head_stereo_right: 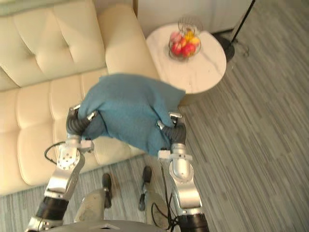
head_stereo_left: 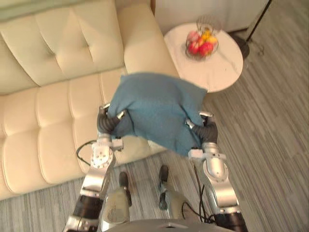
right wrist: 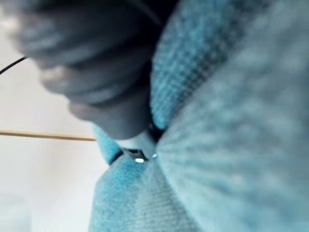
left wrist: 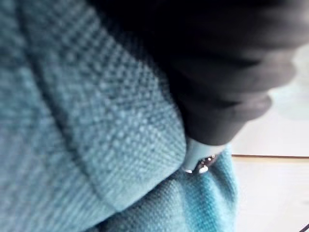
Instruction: Pick up cushions and gather them together orderly.
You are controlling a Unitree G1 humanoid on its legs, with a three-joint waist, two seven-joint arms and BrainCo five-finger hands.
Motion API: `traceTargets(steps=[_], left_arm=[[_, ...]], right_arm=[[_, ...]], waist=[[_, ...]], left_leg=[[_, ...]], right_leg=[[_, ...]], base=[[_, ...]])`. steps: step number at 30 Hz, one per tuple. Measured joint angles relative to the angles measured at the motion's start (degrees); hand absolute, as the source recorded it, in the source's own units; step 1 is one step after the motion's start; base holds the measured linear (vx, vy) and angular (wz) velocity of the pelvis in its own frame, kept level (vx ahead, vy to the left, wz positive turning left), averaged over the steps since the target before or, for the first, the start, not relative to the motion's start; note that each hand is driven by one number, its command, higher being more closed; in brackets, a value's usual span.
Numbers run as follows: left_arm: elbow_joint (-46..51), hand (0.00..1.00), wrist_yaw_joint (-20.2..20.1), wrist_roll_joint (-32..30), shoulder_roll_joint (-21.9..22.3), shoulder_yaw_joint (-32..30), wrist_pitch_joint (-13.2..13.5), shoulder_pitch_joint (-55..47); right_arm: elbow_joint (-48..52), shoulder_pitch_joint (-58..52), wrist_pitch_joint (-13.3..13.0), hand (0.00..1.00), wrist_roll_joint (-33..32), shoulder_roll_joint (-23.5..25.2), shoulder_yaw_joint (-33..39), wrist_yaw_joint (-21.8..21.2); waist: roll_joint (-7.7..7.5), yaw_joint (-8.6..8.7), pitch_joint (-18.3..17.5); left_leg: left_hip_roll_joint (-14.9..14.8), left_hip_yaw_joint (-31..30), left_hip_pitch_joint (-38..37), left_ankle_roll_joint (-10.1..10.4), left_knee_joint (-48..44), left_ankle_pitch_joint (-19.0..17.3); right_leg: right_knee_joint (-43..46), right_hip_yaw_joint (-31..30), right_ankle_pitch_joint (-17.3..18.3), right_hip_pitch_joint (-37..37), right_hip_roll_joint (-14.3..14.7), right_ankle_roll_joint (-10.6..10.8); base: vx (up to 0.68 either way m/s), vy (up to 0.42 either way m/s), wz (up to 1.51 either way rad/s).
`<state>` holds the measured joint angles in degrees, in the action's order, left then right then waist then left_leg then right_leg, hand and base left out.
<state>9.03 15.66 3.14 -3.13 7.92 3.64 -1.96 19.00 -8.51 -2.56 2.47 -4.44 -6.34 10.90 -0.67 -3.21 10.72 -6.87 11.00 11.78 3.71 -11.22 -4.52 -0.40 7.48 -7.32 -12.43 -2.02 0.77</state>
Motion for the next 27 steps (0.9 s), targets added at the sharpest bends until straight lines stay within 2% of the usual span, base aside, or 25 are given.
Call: traceTargets(steps=[7,10,12,13,14,15,19,20,23,25,26,27], left_arm=[[4.33,1.0,-3.21,-3.4,0.57,0.85,0.0,-12.3],[4.34,1.0,-3.66,-3.44,1.33,1.27,0.0,-14.13],[4.34,1.0,-3.67,-3.38,1.6,1.37,-0.01,-14.06],[4.2,1.0,-3.64,-3.32,2.02,1.58,-0.01,-13.97],[4.07,1.0,-3.56,-3.28,2.21,1.75,0.0,-13.96],[3.05,1.0,-3.24,-3.19,2.63,1.7,0.01,-13.92],[-1.66,1.0,-2.92,-2.11,2.31,2.16,0.04,-10.91],[-2.96,1.0,-2.22,-1.99,1.91,2.26,0.04,-10.2],[-5.23,1.0,-1.89,-1.16,0.57,2.21,0.04,-9.98],[-6.03,1.0,-1.91,-1.09,0.43,2.25,0.04,-10.02],[-6.34,1.0,-2.16,-1.09,0.46,2.38,0.04,-10.0],[-6.88,1.0,-2.32,-1.1,0.3,2.59,0.04,-9.96]], right_arm=[[2.65,-10.63,-0.04,1.0,1.67,1.73,-0.69,-2.88],[2.63,-11.85,-0.04,1.0,2.23,1.72,-0.66,-2.79],[2.62,-11.83,-0.04,1.0,2.35,1.72,-0.33,-2.69],[2.27,-11.27,-0.06,1.0,2.42,1.53,-0.03,-2.22],[2.04,-10.82,-0.07,1.0,2.45,1.49,0.04,-1.96],[-0.52,-8.35,-0.16,1.0,2.54,1.33,0.12,-1.5],[-8.49,-1.55,-0.15,1.0,4.15,-0.79,1.11,-0.04],[-10.72,0.21,-0.13,1.0,4.65,-0.71,1.56,0.25],[-14.02,0.85,0.06,1.0,4.73,1.13,2.12,0.24],[-16.04,0.89,0.15,1.0,4.74,1.73,2.13,0.23],[-16.69,0.87,0.18,1.0,4.73,1.55,2.12,0.07],[-17.36,0.96,0.18,1.0,4.73,1.65,2.01,0.04]], waist=[[1.83,-0.09,-5.98],[2.11,0.03,-6.79],[2.05,0.29,-6.91],[1.84,0.43,-7.31],[1.91,0.37,-7.36],[1.83,0.37,-7.77],[1.23,1.64,-9.17],[1.18,2.1,-9.24],[0.46,1.95,-9.48],[0.67,1.35,-9.43],[0.89,1.1,-9.22],[0.81,1.18,-8.98]], left_leg=[[0.05,-2.43,-4.96,0.02,0.25,-1.79],[0.29,-4.95,-4.46,0.34,-1.54,-2.86],[-1.05,-2.7,-3.24,-0.49,-2.85,-3.78],[-3.55,3.52,-2.11,-1.27,-4.06,-4.01],[-4.71,6.48,-2.18,-1.85,-4.63,-3.83],[-5.65,12.15,-1.81,-3.24,-4.09,-2.84],[-5.48,24.44,-0.19,-3.38,-4.13,-2.29],[-4.34,25.06,0.8,-3.99,-4.18,0.21],[-1.18,22.97,1.46,-5.67,-5.22,-0.58],[-1.24,21.19,3.2,-6.32,-10.11,-3.78],[-1.44,20.61,4.73,-6.98,-13.2,-6.28],[-1.1,20.62,5.17,-7.1,-14.4,-8.1]], right_leg=[[2.32,3.01,4.13,6.0,-0.5,0.47],[4.5,6.28,5.91,7.17,-1.42,0.72],[5.19,9.15,6.16,7.52,-2.36,0.79],[5.32,11.48,6.21,7.36,-3.63,0.82],[5.47,12.07,6.2,7.21,-4.06,0.83],[5.55,13.33,5.82,6.96,-5.61,1.44],[3.47,18.11,3.03,6.48,-11.19,4.98],[3.16,19.01,2.42,6.42,-12.49,5.91],[1.43,19.85,0.88,8.63,-14.77,6.82],[3.45,20.41,1.34,9.0,-15.97,7.6],[9.29,19.82,2.99,6.38,-17.91,8.09],[14.8,18.59,3.79,3.66,-19.79,7.44]], base=[[0.03,0.013,0.19],[0.01,0.026,0.51],[-0.03,0.064,0.81],[-0.04,0.111,0.93],[-0.06,0.169,0.89],[-0.04,0.204,0.62],[-0.03,0.276,0.84],[-0.02,0.265,0.82],[0.02,0.263,0.61],[0.0,0.232,0.34],[-0.05,0.301,0.06],[-0.06,0.327,0.04]])
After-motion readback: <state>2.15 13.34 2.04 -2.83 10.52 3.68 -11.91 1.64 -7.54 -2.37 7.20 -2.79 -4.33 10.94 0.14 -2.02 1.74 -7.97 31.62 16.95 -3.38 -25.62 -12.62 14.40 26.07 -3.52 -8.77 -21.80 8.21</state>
